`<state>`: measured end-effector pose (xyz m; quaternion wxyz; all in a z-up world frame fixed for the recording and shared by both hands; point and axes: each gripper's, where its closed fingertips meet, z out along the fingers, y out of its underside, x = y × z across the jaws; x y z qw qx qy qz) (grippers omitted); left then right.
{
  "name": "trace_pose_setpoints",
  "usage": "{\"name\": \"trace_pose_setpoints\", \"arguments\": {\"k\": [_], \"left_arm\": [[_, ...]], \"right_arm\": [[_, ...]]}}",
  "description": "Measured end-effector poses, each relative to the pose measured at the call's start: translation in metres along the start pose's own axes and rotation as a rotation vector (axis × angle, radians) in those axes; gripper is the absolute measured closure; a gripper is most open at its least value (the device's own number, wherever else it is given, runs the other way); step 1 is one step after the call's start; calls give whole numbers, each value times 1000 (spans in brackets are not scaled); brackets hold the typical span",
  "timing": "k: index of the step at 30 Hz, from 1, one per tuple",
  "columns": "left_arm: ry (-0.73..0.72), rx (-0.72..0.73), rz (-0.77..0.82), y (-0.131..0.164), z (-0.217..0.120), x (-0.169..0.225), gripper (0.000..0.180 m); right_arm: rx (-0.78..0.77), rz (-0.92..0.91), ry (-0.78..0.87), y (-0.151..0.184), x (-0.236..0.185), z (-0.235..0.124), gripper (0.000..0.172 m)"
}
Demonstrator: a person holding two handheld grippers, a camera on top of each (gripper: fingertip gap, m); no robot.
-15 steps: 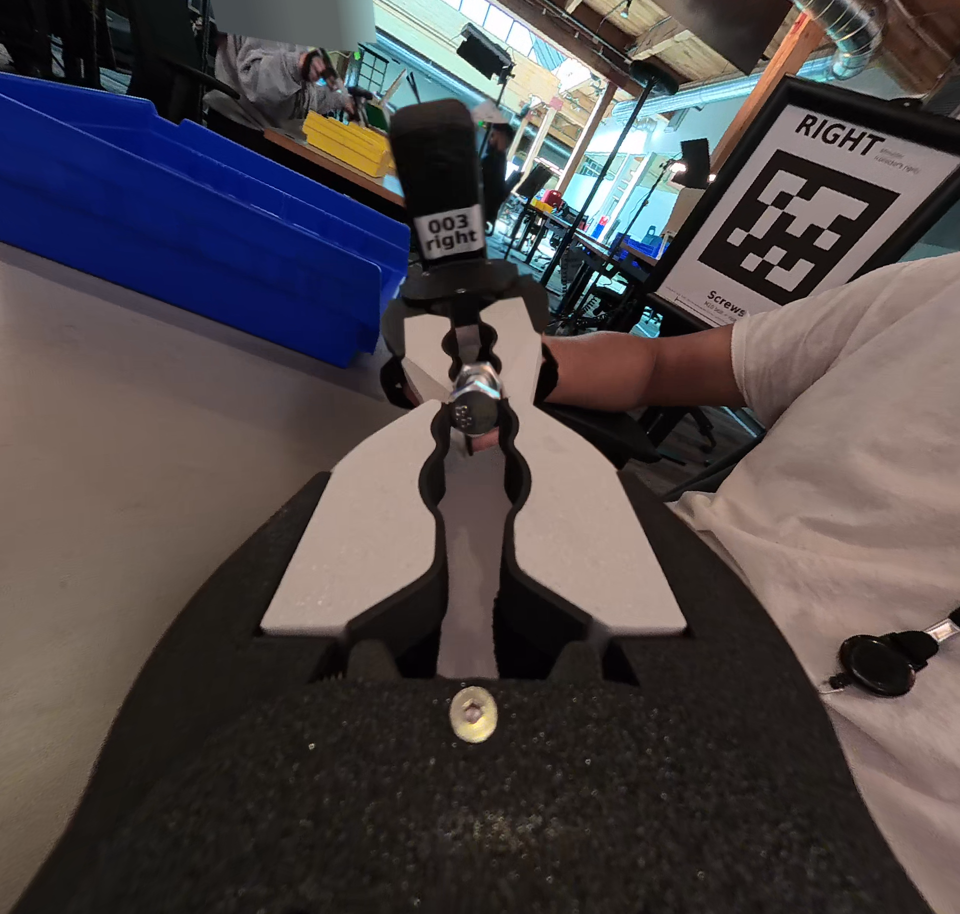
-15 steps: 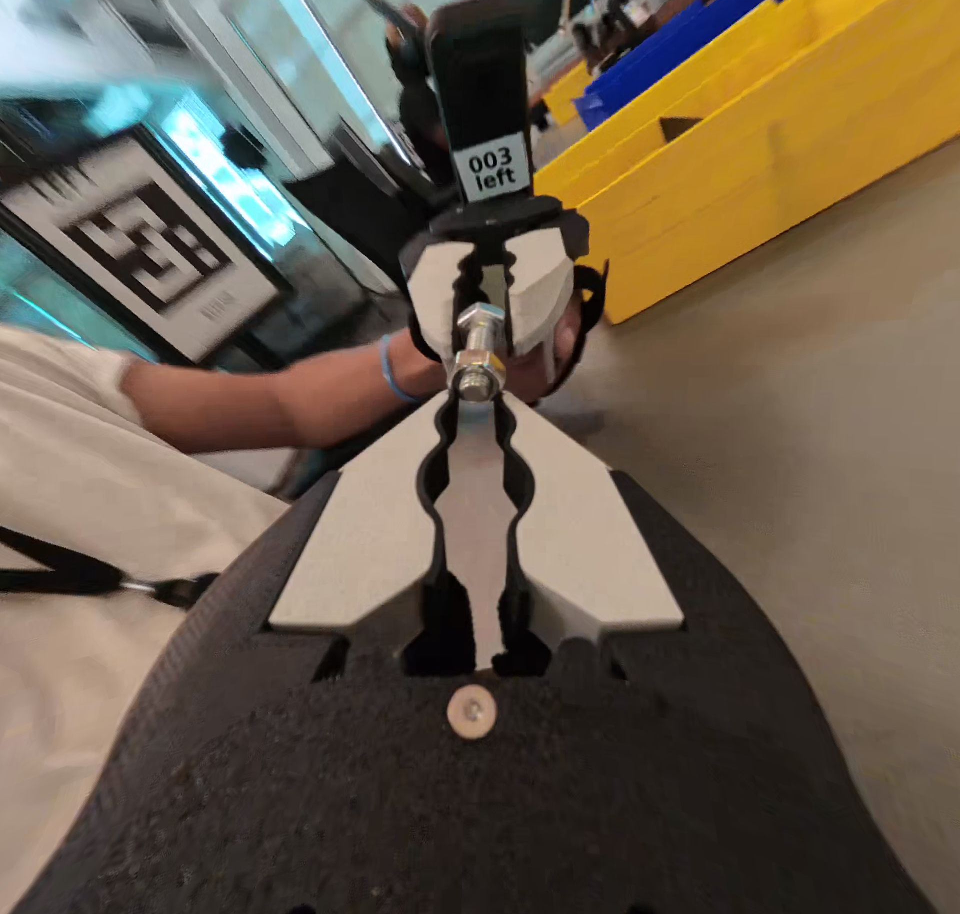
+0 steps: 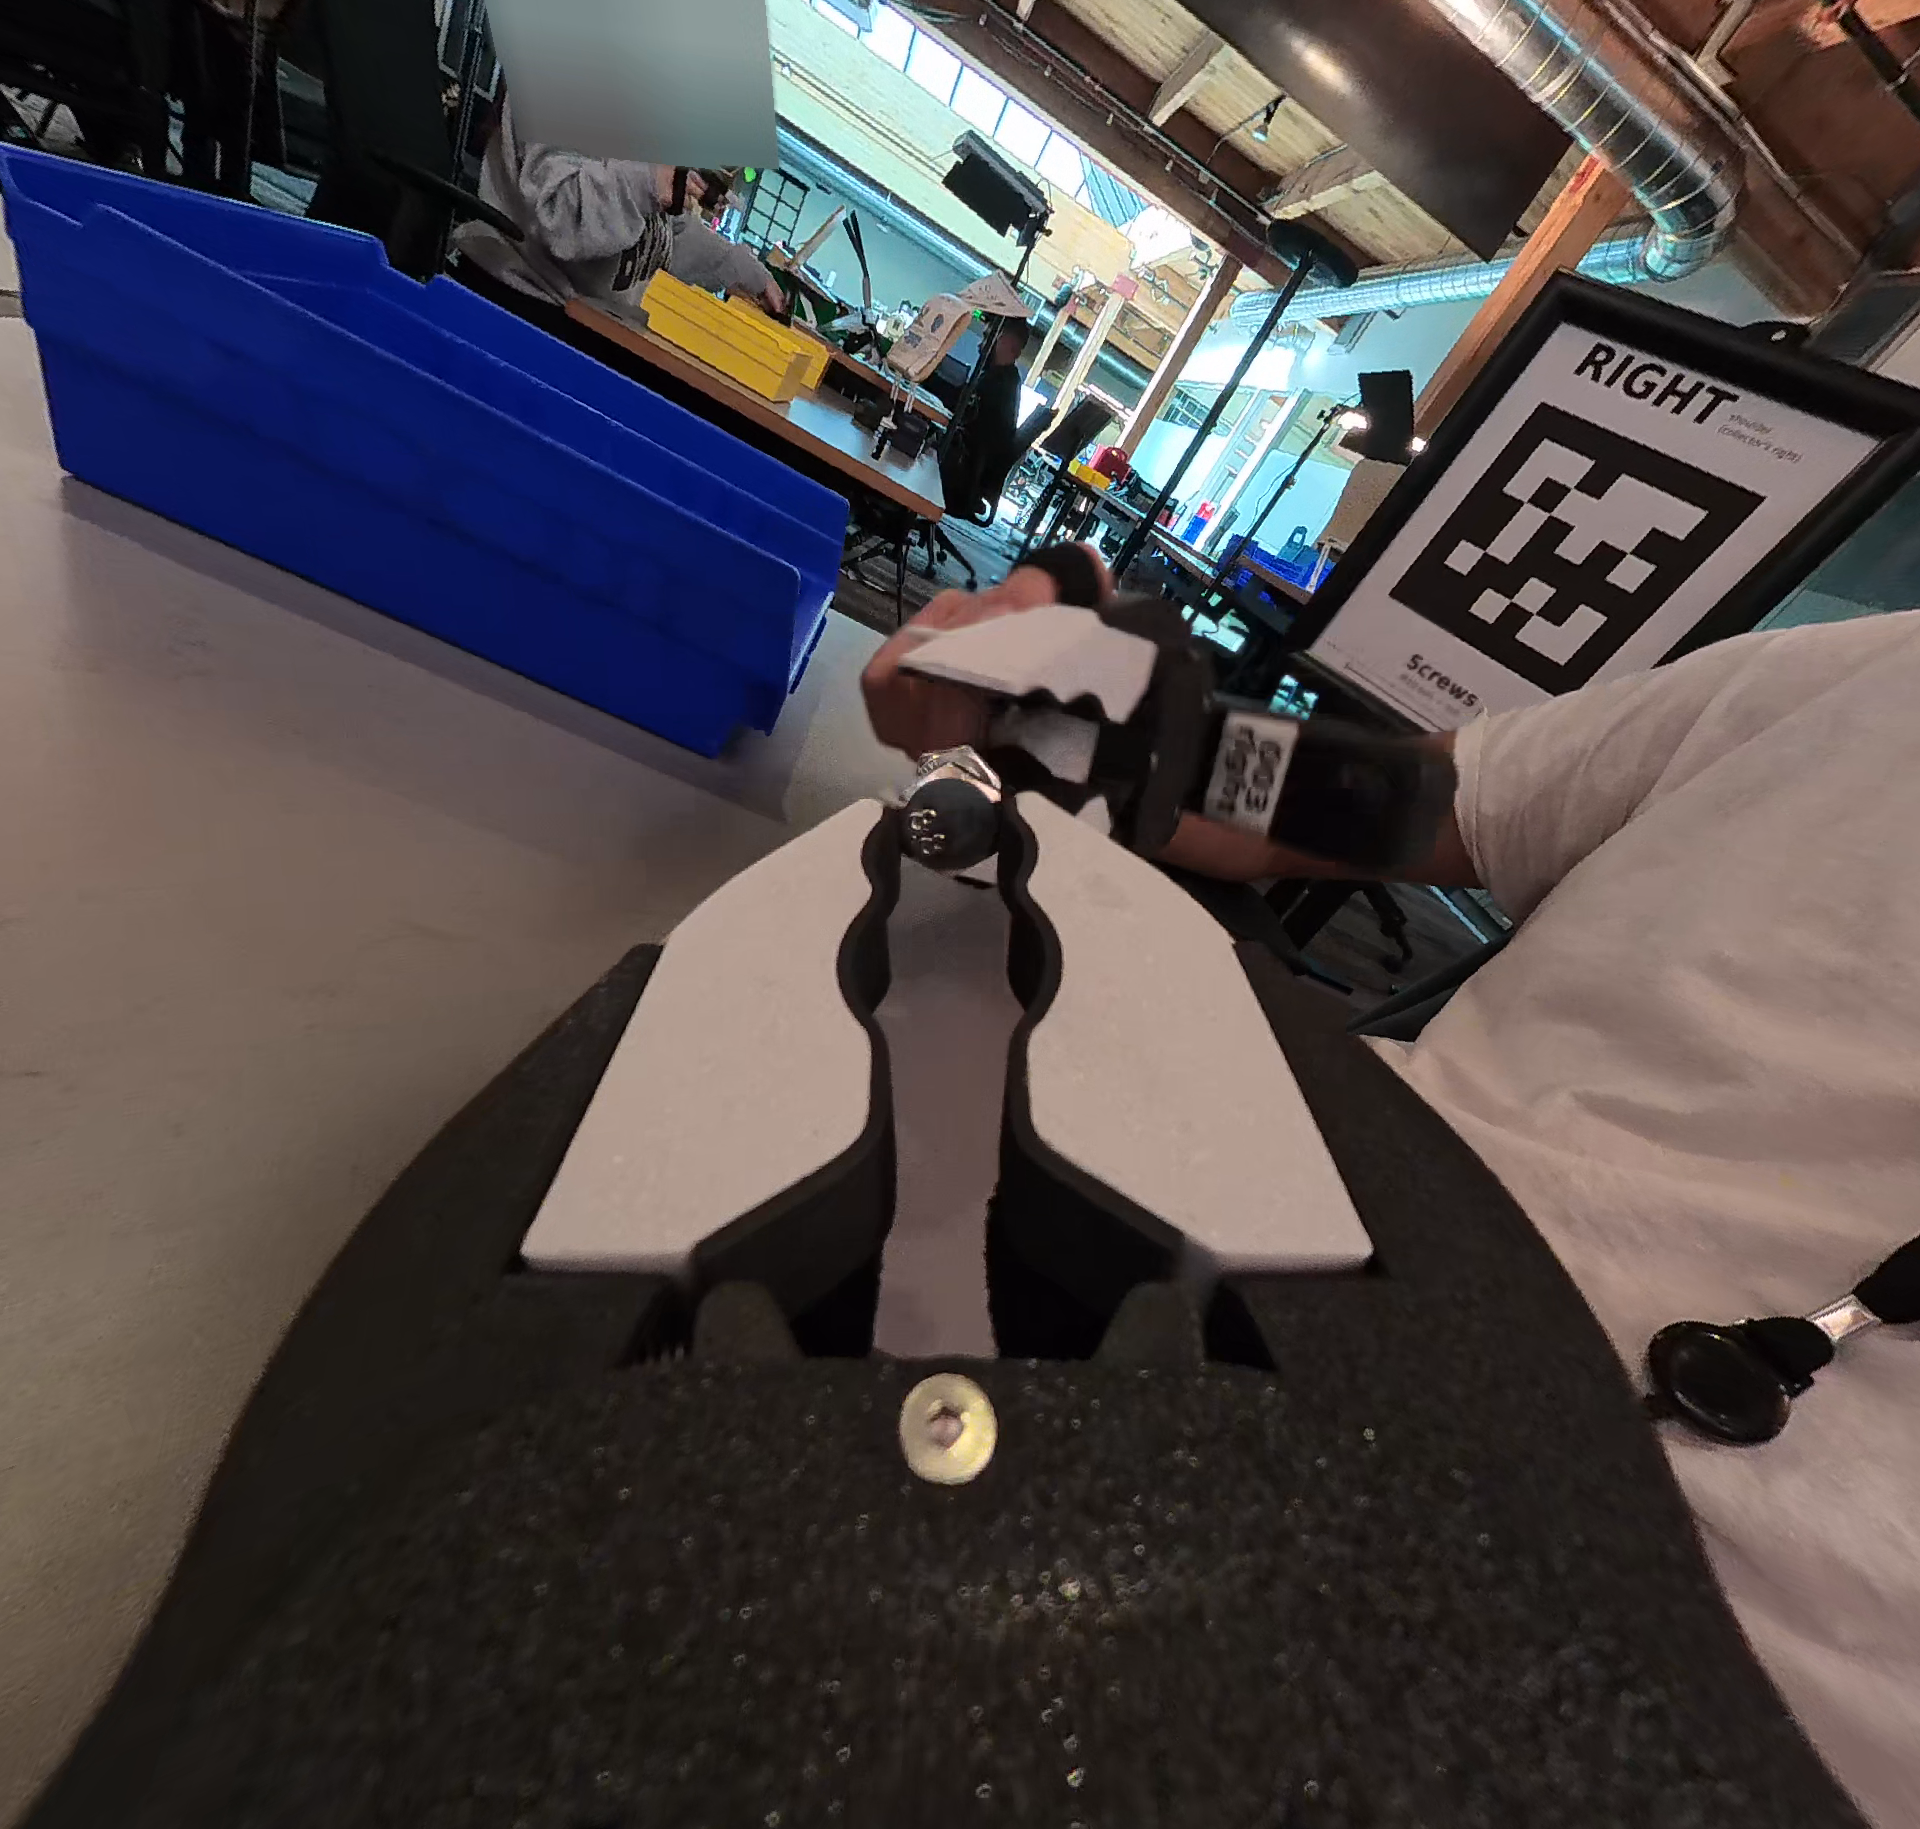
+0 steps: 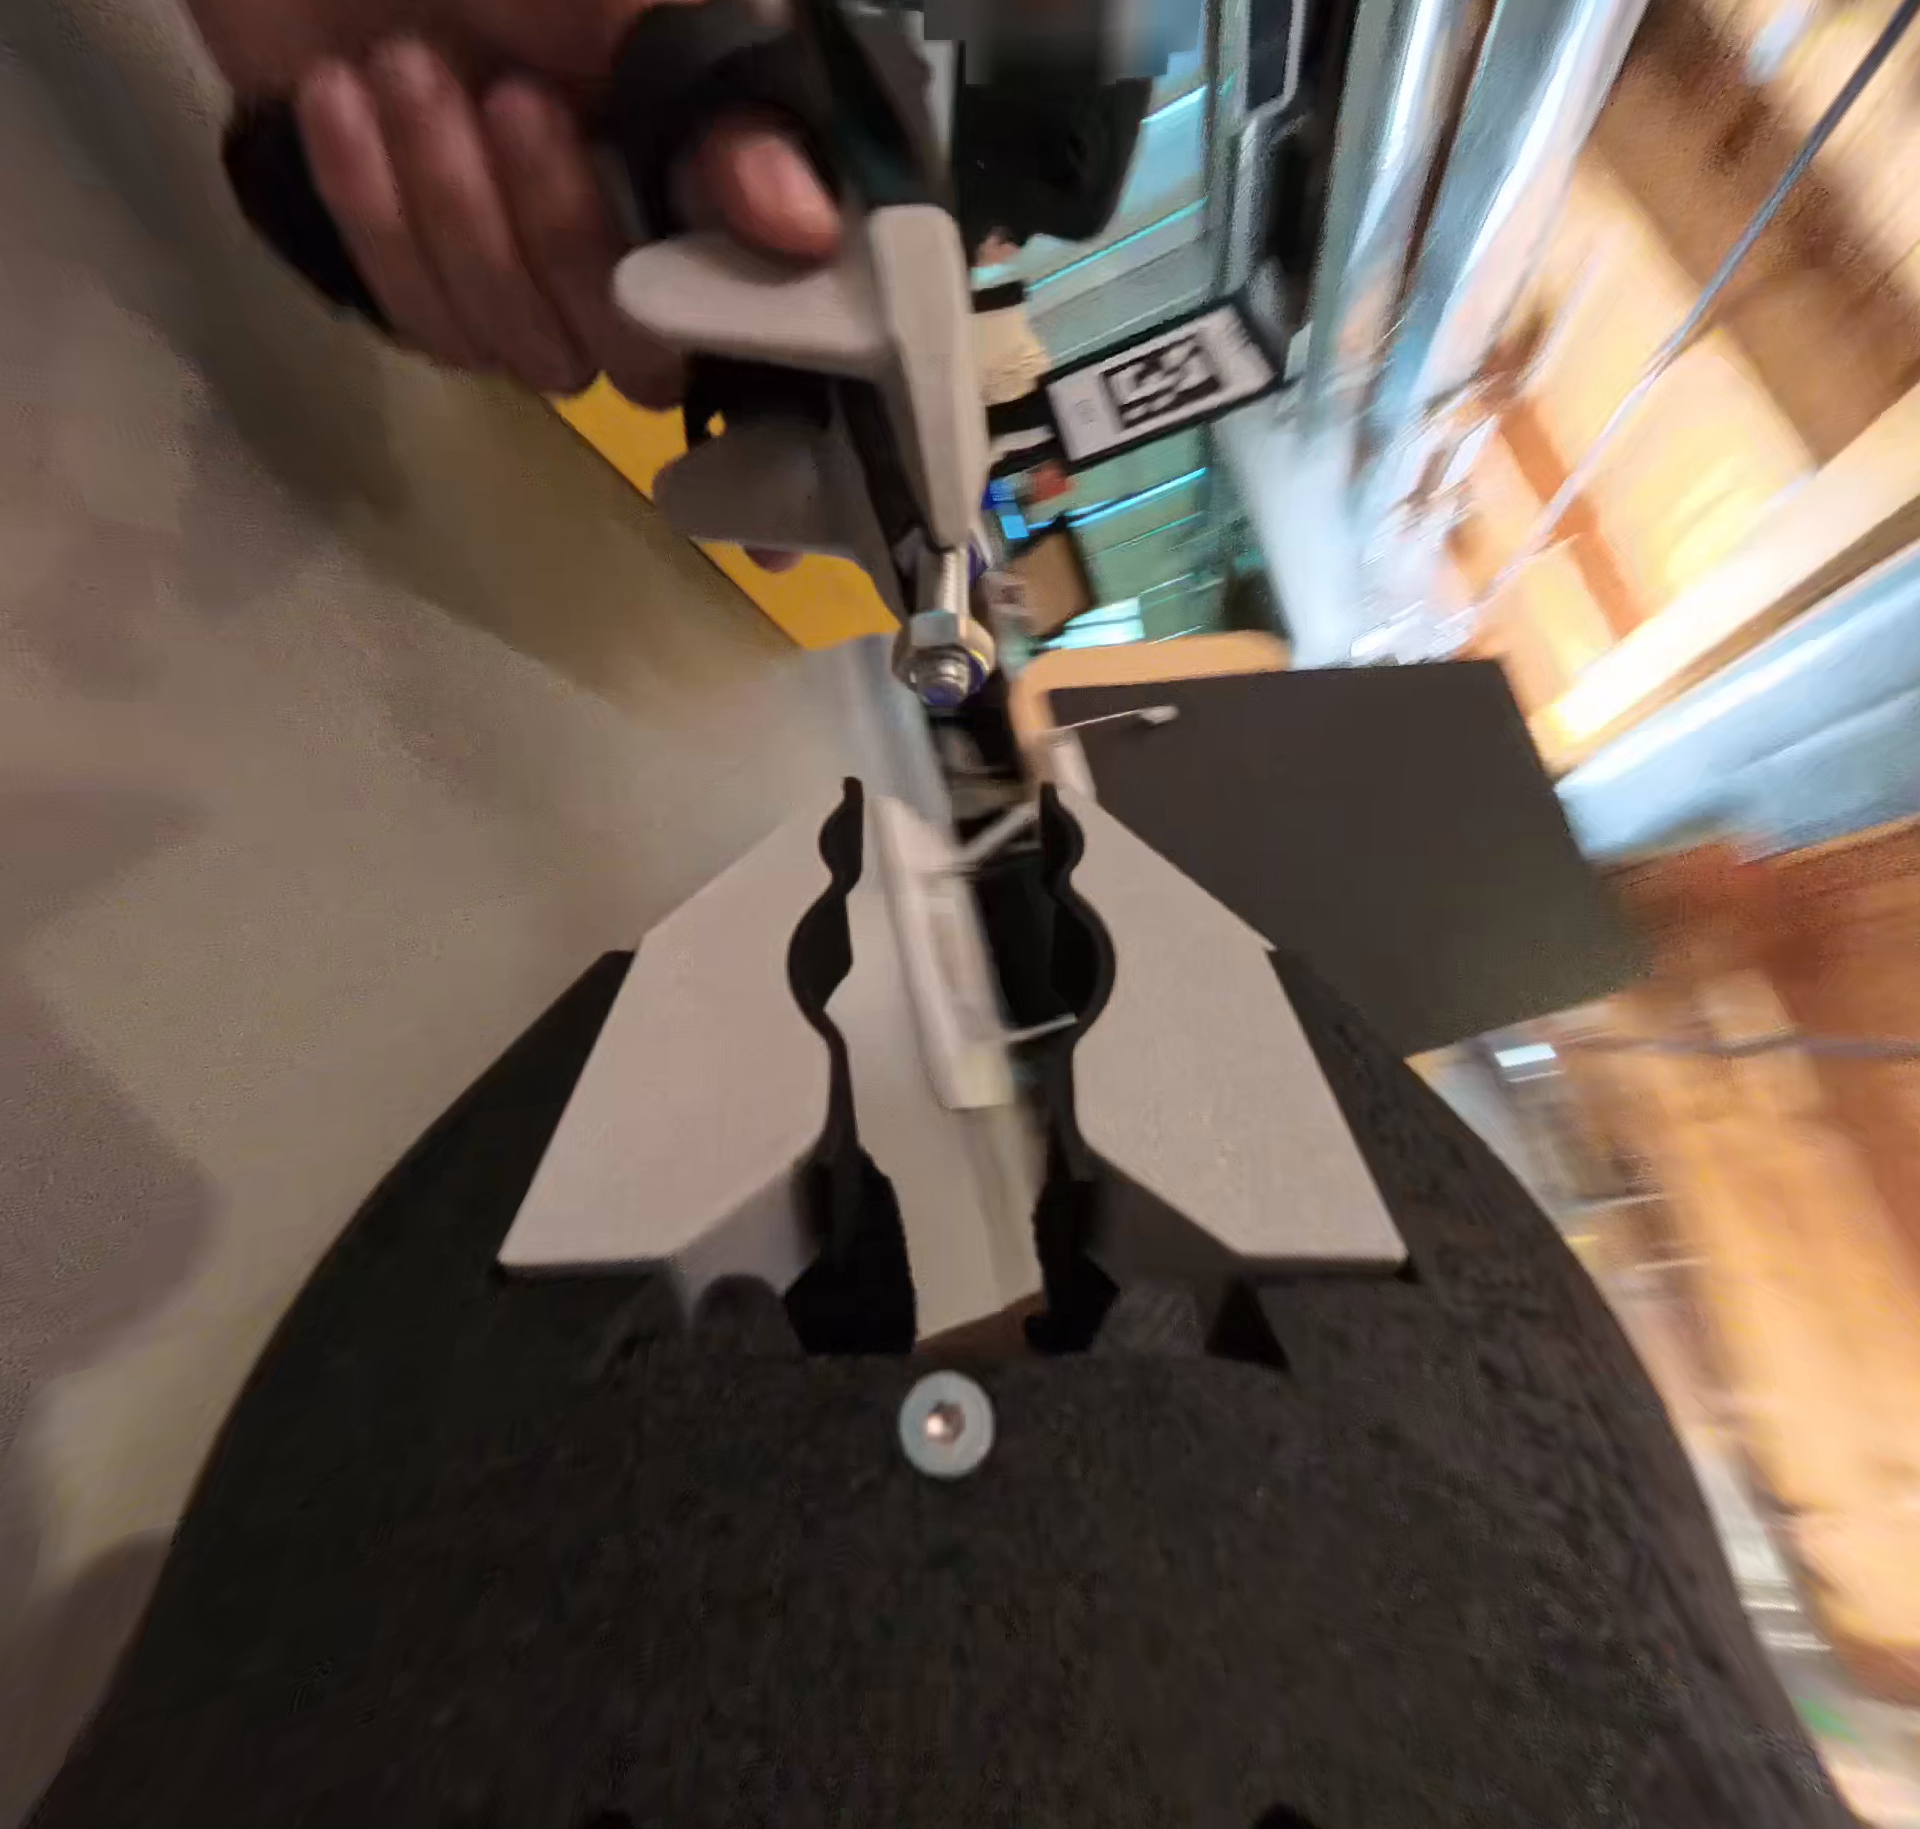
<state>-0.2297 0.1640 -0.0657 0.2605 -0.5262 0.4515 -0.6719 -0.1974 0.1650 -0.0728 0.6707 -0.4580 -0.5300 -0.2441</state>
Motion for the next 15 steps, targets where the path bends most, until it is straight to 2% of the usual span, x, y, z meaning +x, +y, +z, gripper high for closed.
{"name": "trace_pose_setpoints", "arguments": {"k": [2,7,9,10,12,15], "left_arm": [[2,-3,-4,1,0,0,163],[27,-21,-22,5,5,3,163],[39,-34,-25,7,9,5,163],[40,-41,-26,9,11,5,163],[33,-46,-29,10,14,3,163],[34,-59,-12,11,13,5,163]], "right_arm": [[6,-175,72,-8,-1,-2,138],[8,-265,106,-23,-3,2,137],[20,-282,99,-28,-9,3,147],[27,-274,107,-30,-8,3,159],[17,-206,90,-28,-7,3,161],[57,24,15,-30,-5,2,162]]}}
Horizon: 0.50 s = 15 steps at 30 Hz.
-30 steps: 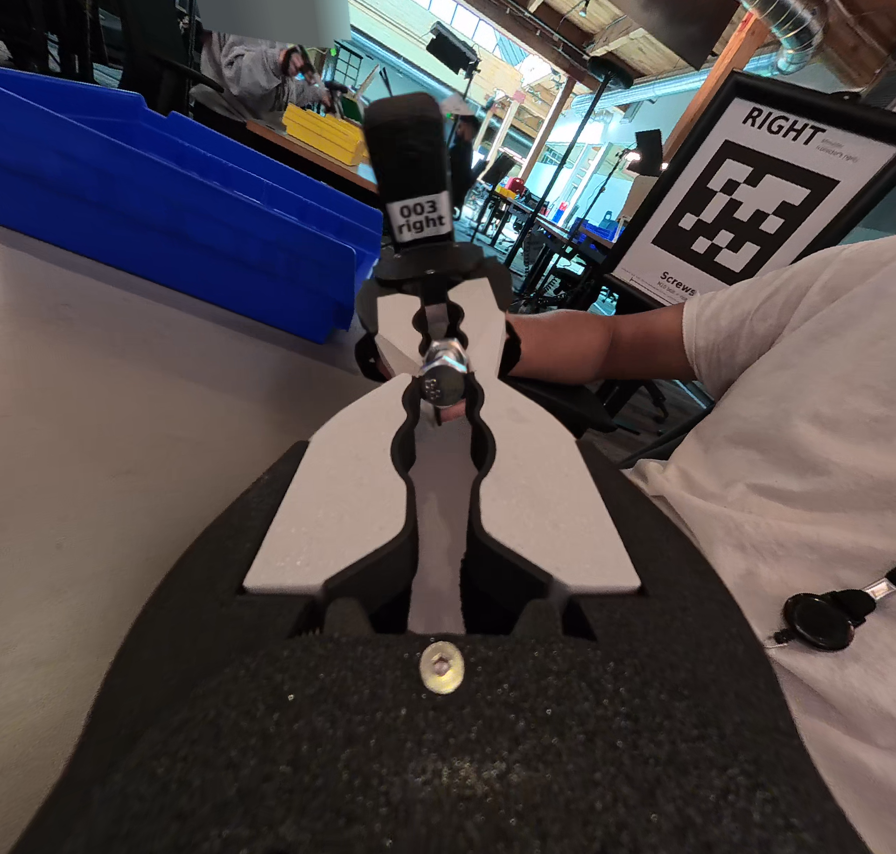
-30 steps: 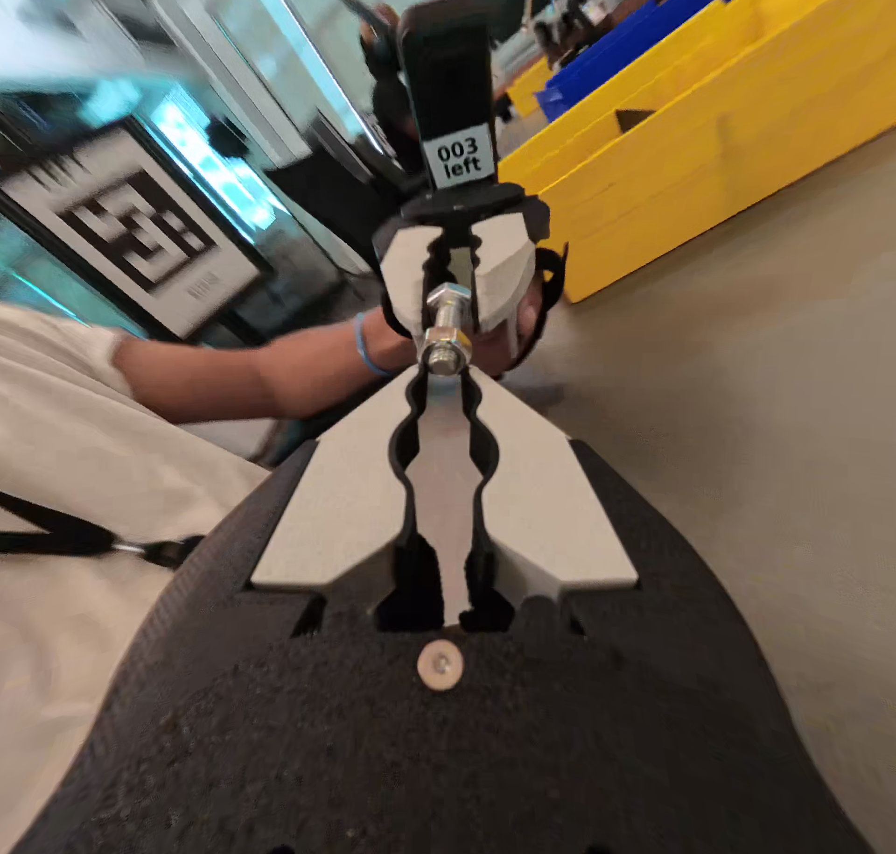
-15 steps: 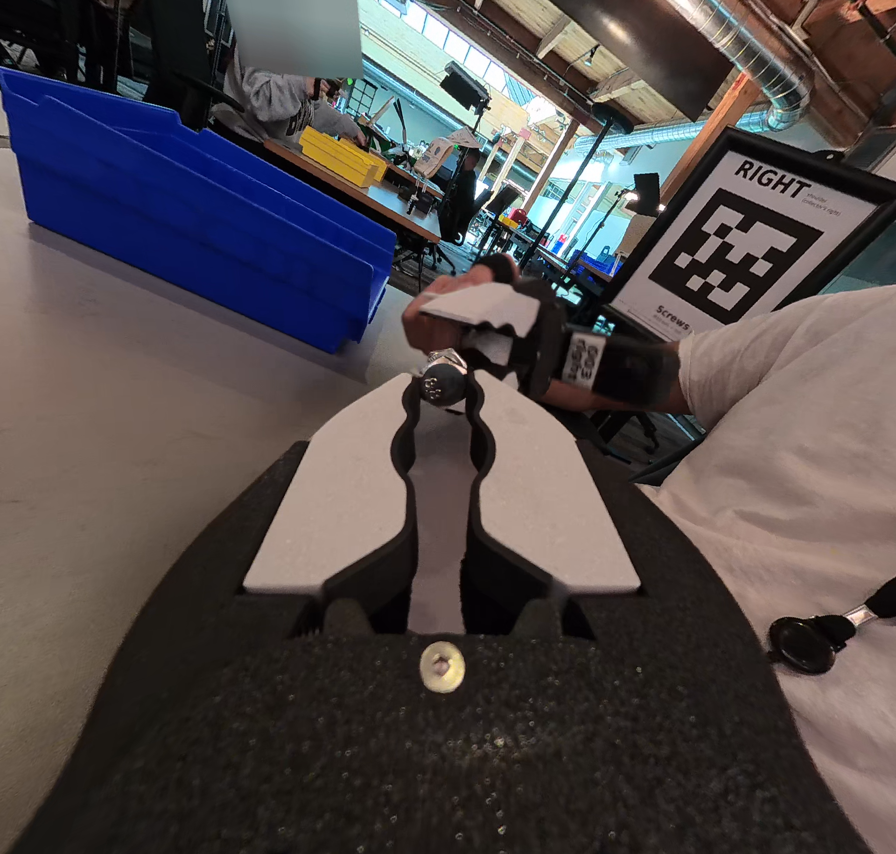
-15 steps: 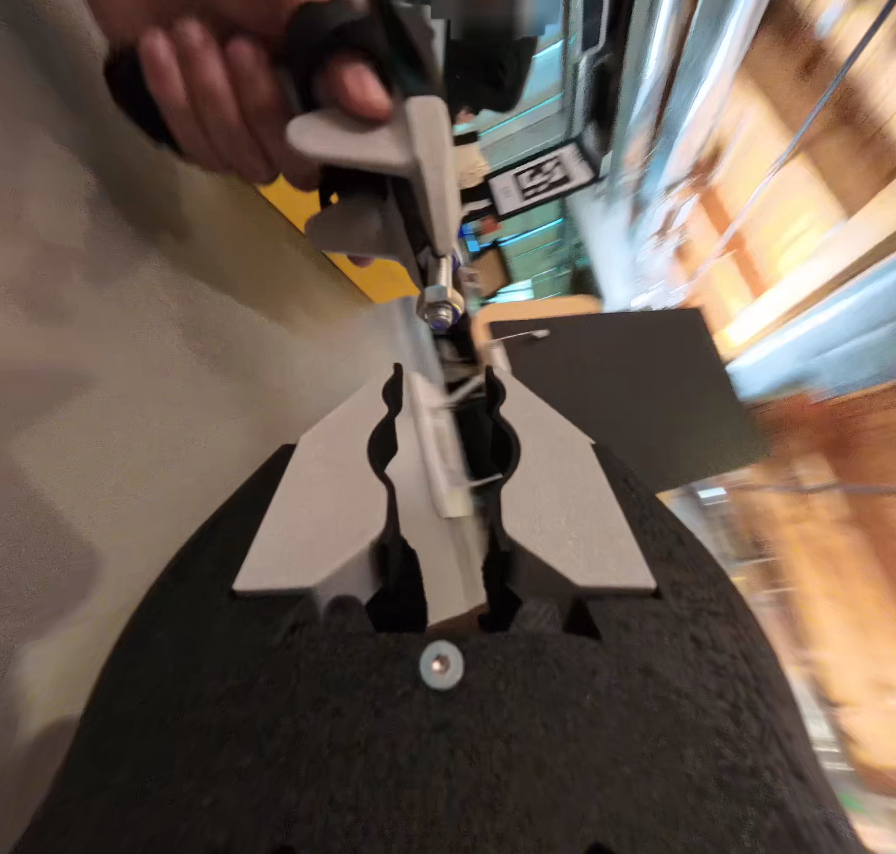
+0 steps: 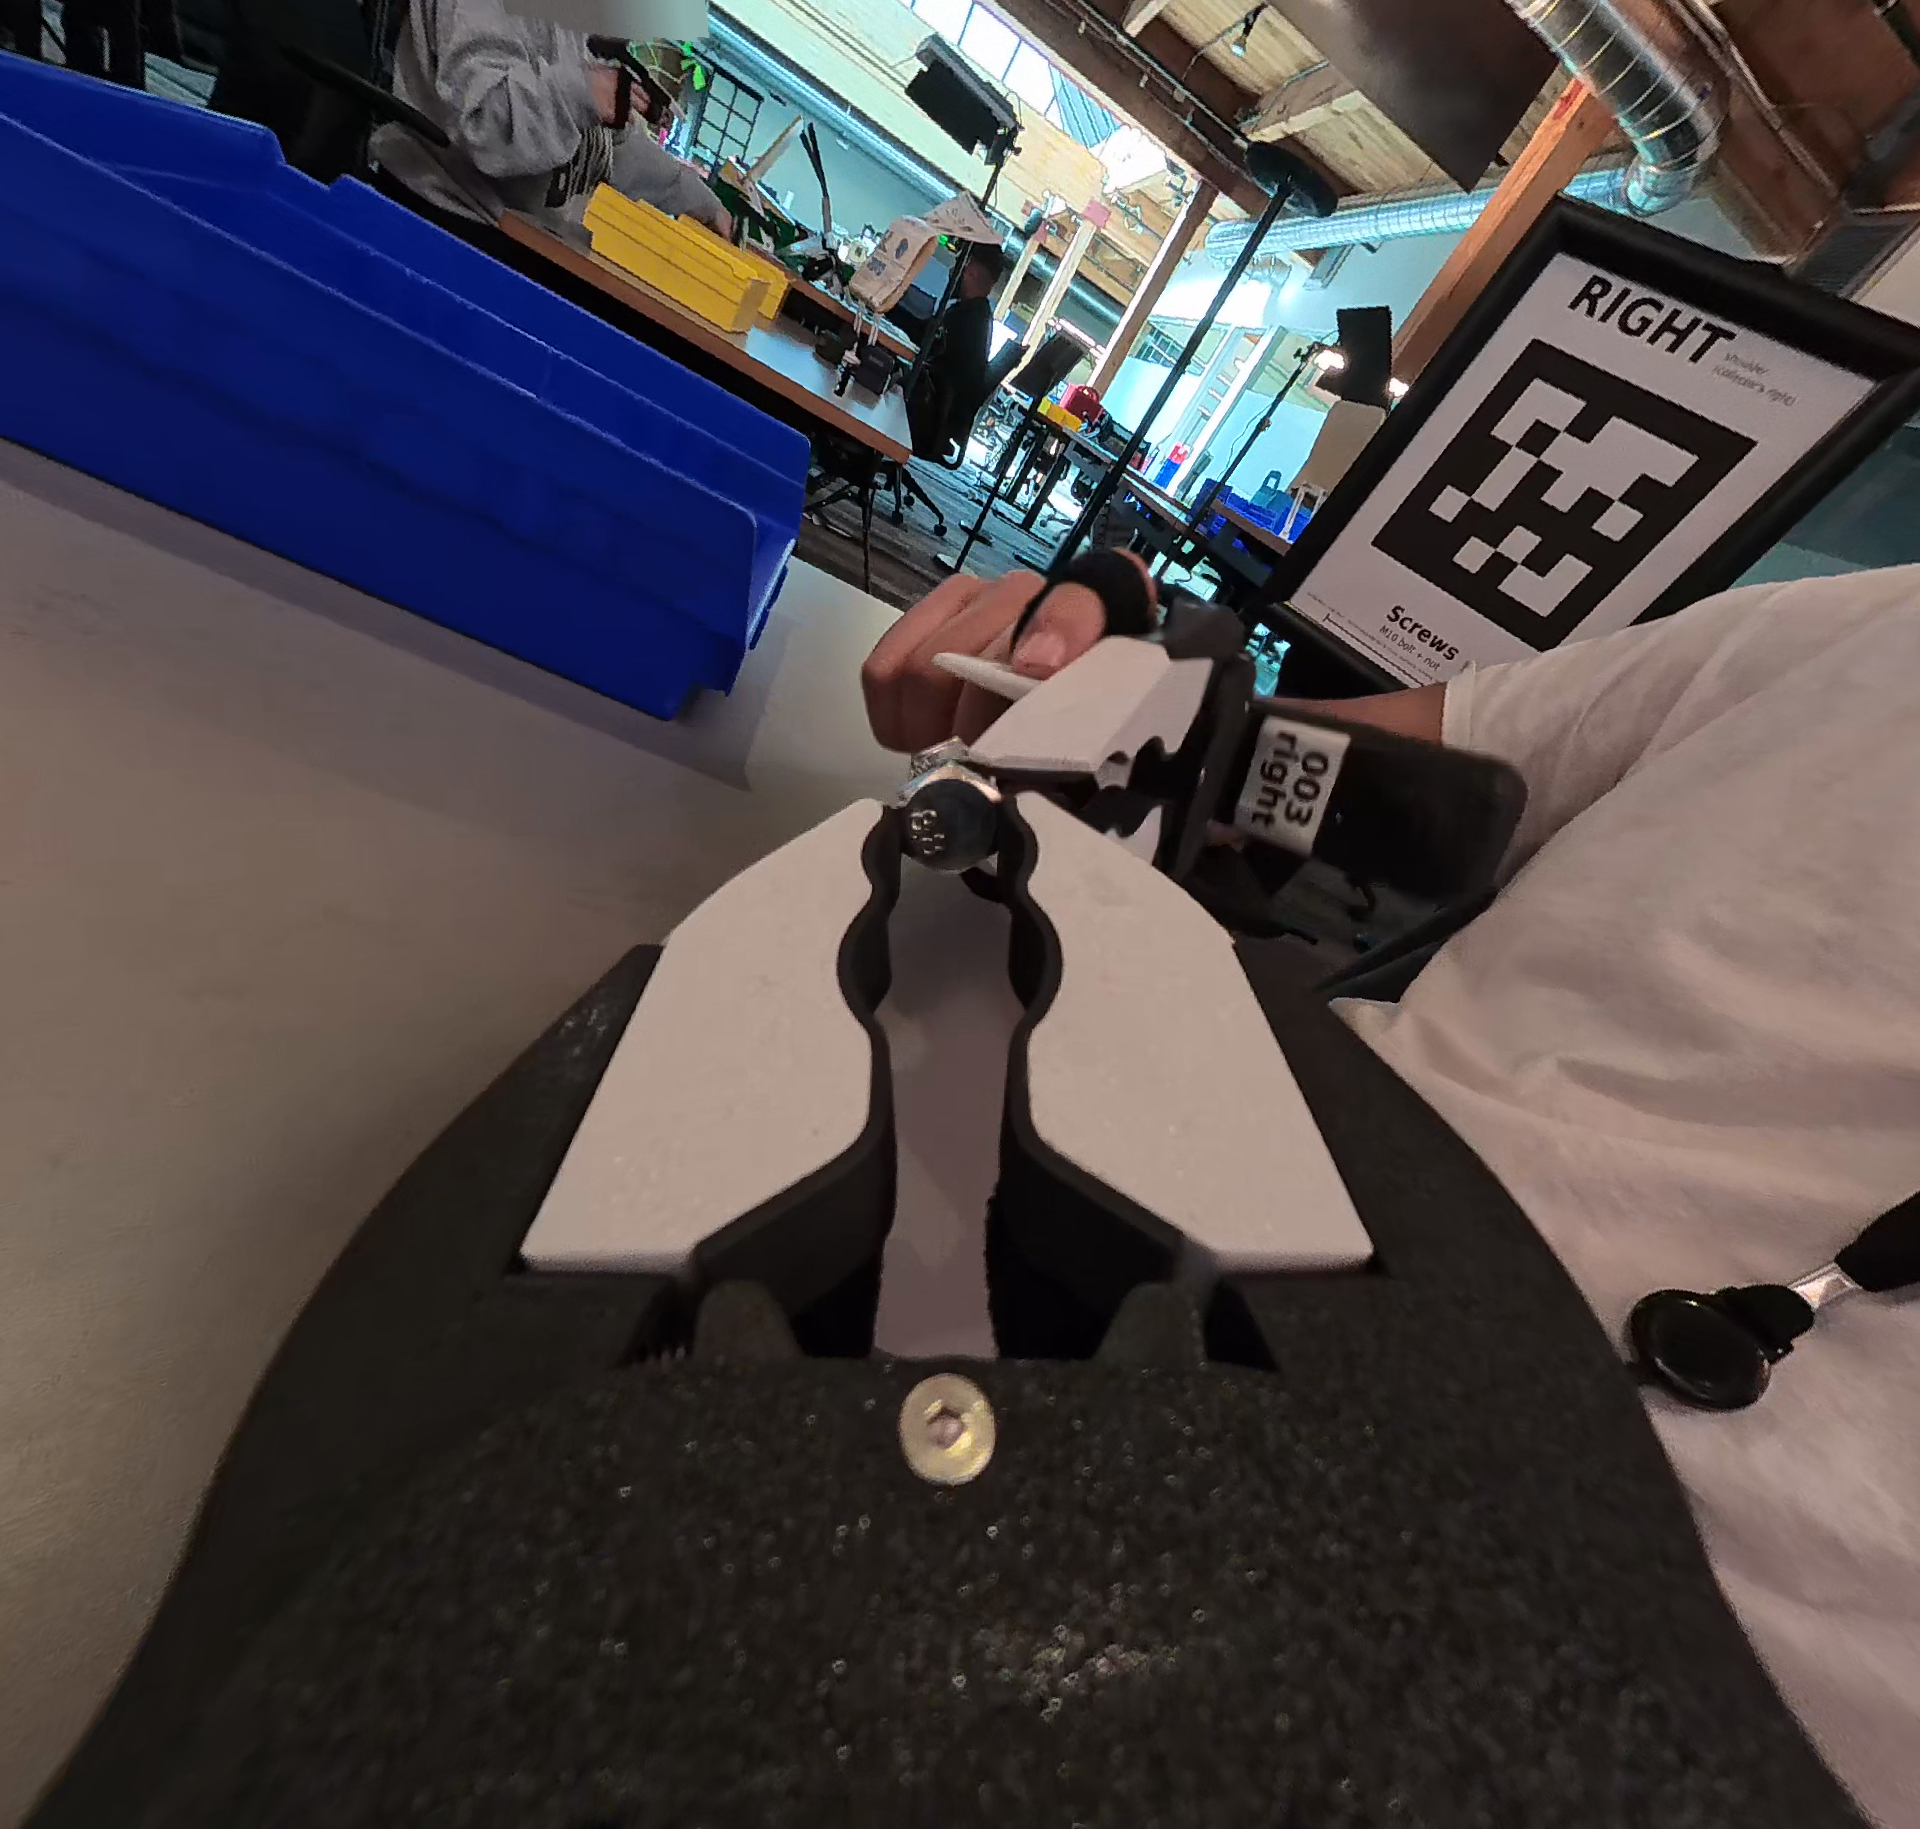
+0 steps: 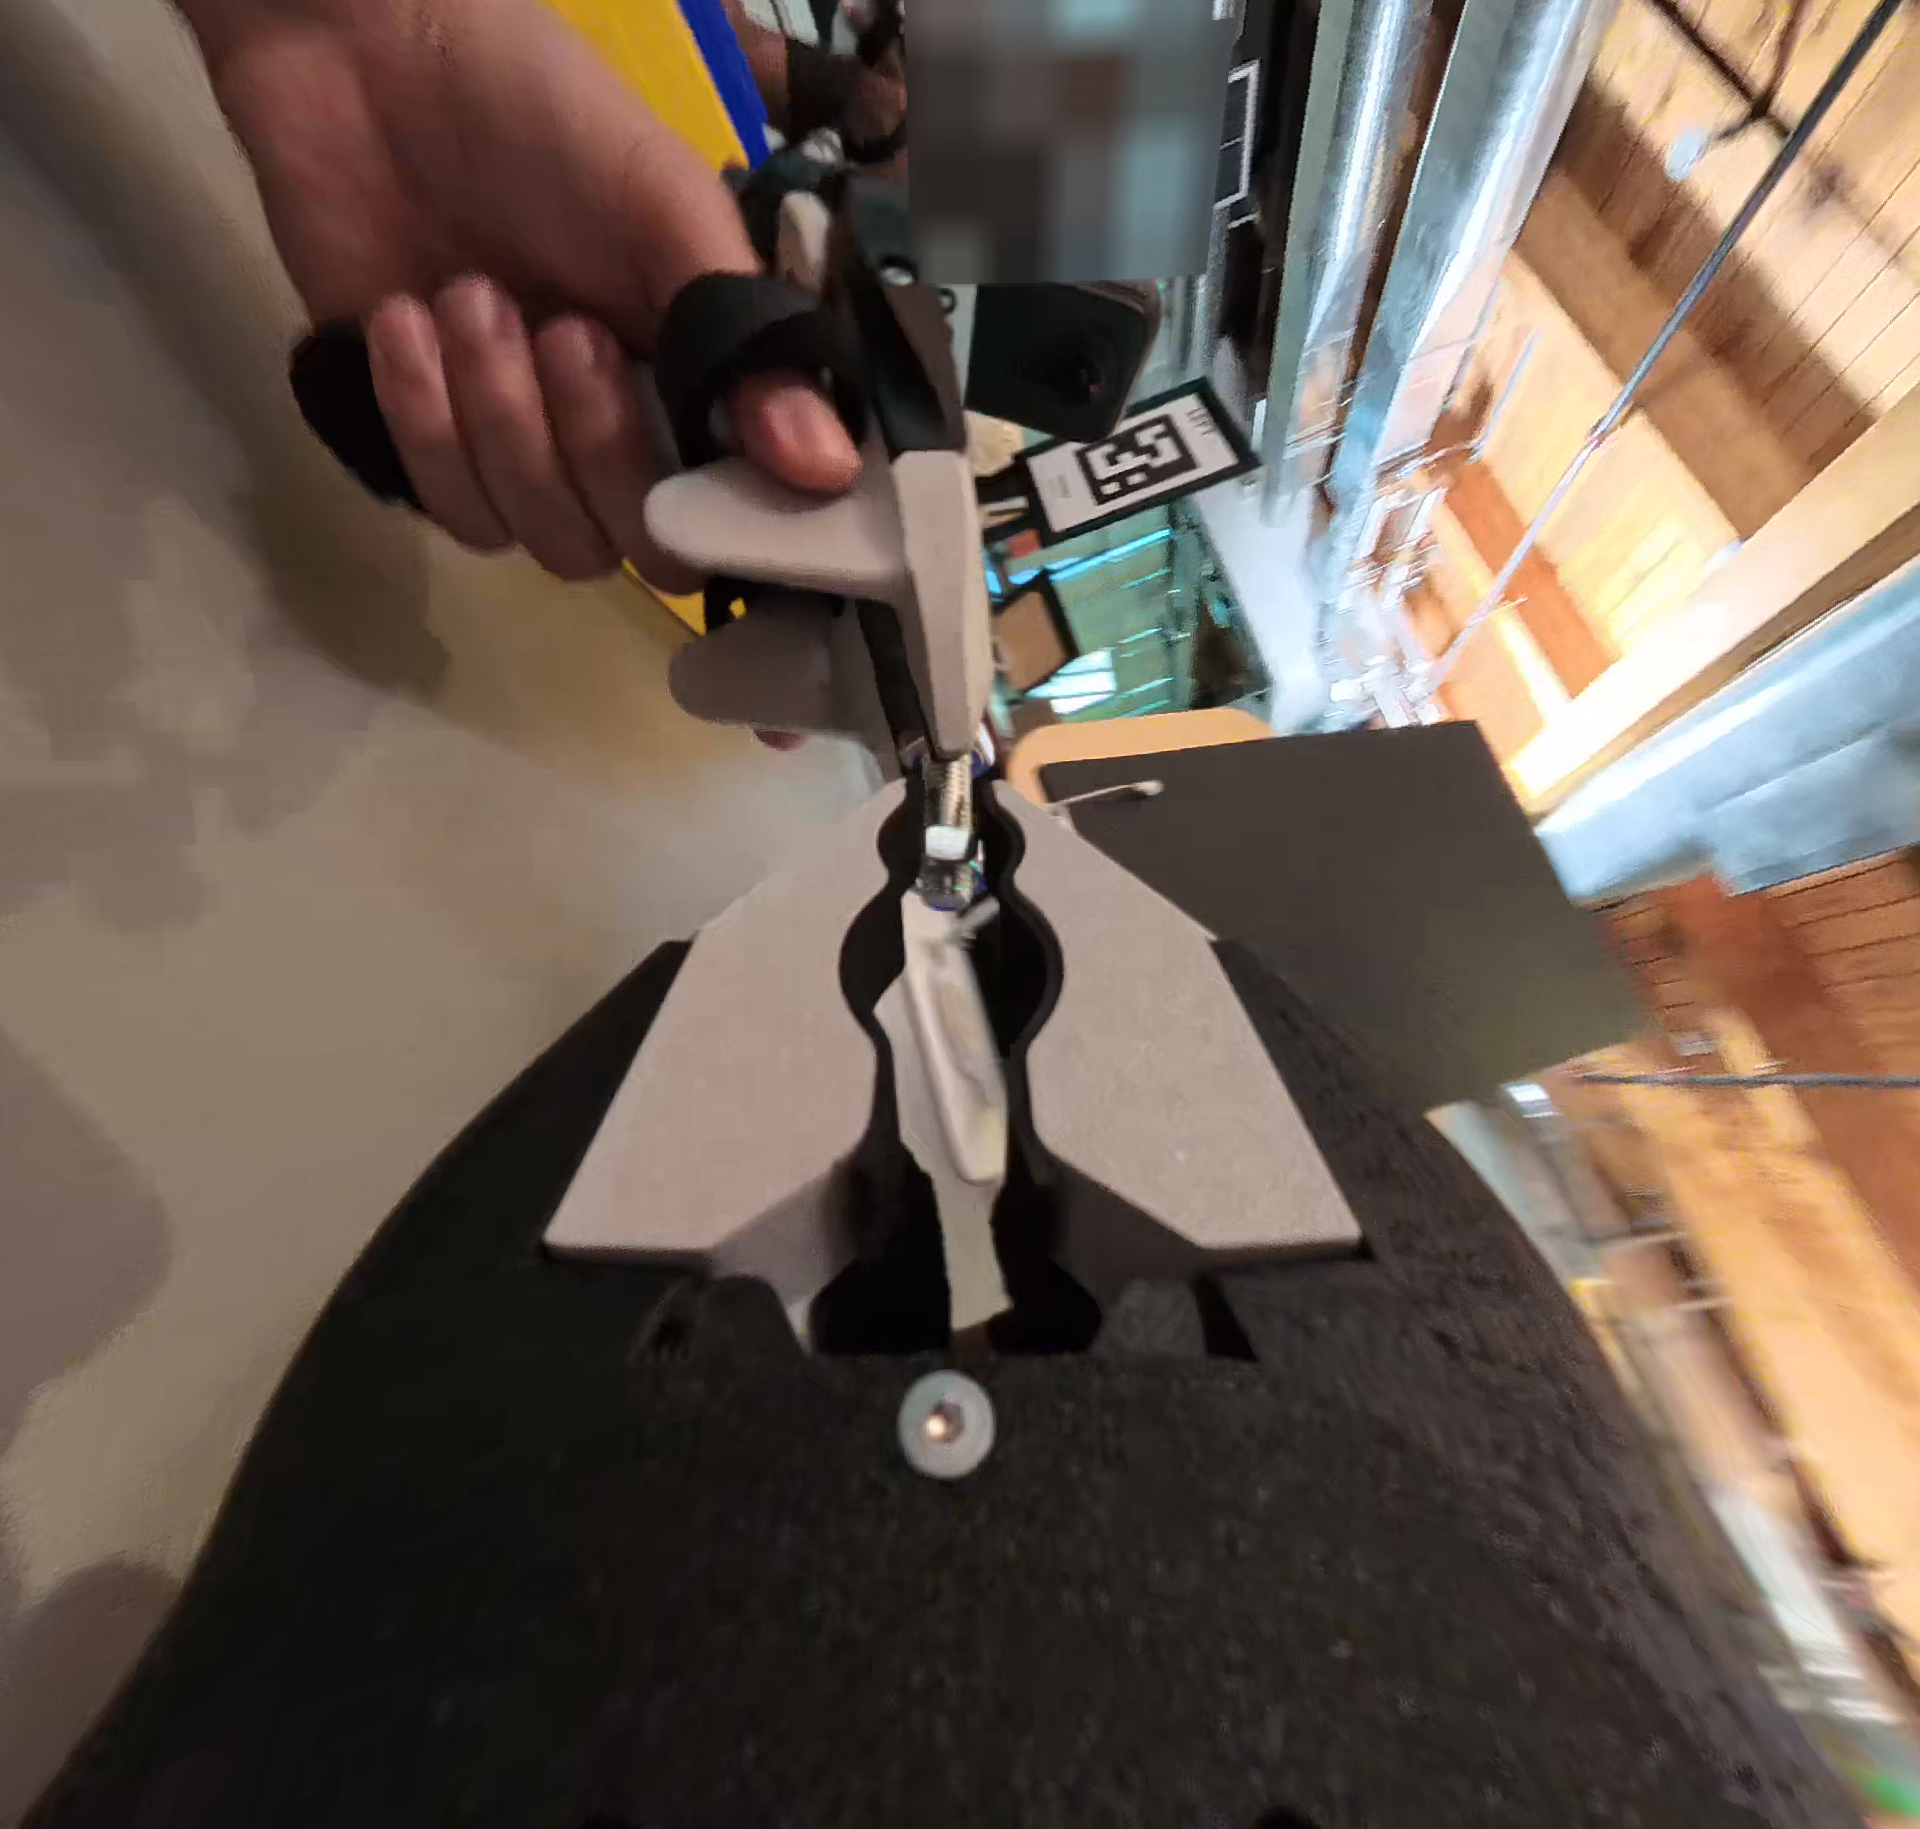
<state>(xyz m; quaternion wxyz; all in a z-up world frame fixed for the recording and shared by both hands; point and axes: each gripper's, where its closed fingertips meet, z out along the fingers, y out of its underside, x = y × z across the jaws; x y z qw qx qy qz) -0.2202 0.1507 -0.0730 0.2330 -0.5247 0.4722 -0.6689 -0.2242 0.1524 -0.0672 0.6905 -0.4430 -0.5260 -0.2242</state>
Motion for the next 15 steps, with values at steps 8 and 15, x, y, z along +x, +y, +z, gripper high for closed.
{"name": "trace_pose_setpoints", "arguments": {"k": [8,15], "left_arm": [[4,-6,12,1,-4,2,163],[-3,32,21,-6,-7,2,163]], "right_arm": [[101,989,-397,-3,-3,1,163],[360,1899,-833,-6,15,-1,134]]}}
